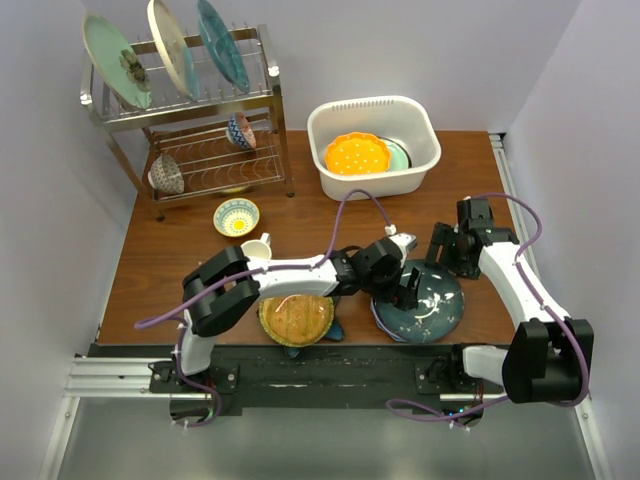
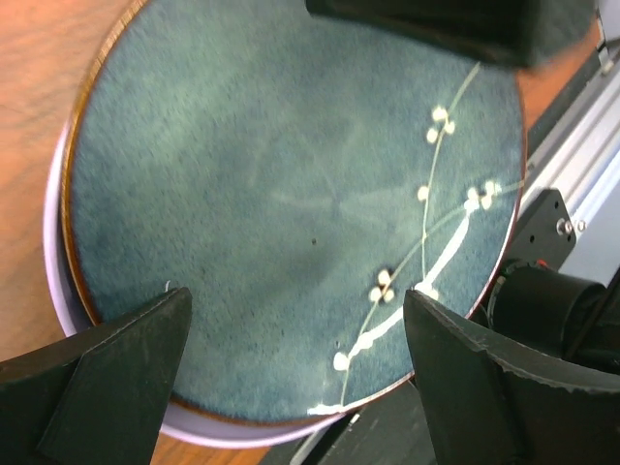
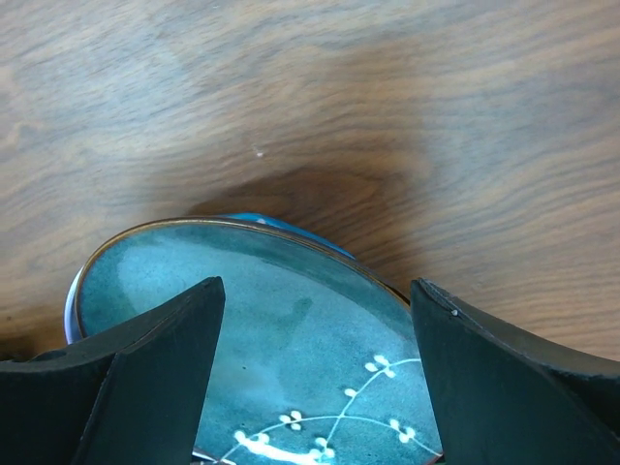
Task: Place the plates into the plastic bin on the countertop
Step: Pick up the plate from the corner of the board.
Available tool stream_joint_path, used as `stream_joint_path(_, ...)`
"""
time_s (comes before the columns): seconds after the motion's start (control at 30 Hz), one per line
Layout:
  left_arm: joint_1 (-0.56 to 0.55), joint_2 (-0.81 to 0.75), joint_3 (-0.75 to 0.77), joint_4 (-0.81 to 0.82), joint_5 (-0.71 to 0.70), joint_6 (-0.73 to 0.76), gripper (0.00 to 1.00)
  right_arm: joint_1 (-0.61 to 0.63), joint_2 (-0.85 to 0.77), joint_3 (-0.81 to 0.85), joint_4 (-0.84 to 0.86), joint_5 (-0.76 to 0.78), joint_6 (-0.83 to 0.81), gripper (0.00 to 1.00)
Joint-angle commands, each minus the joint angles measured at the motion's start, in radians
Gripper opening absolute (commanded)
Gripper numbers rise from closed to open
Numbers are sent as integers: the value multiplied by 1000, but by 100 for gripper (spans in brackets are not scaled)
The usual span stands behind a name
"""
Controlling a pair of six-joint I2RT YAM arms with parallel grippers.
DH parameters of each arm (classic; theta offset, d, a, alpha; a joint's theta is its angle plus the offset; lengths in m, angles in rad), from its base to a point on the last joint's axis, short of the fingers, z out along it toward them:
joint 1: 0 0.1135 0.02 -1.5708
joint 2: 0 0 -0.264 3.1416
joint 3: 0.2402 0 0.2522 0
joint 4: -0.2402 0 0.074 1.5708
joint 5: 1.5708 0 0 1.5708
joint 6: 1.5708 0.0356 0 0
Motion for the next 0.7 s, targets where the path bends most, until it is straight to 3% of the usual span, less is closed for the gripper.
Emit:
stream_joint_path(0.0,75,46,-88,-192,-119,0,97,9,9,-4,33,-241,-17,80)
stream_joint_path(0.27,135,12,-185,-179,-126,-10,97,9,20,-38,67,-379,-38,79)
stream_joint_path(0.67,141,13,-184,-185,-124,-4,97,10,45,-35,44,-355,-24,72)
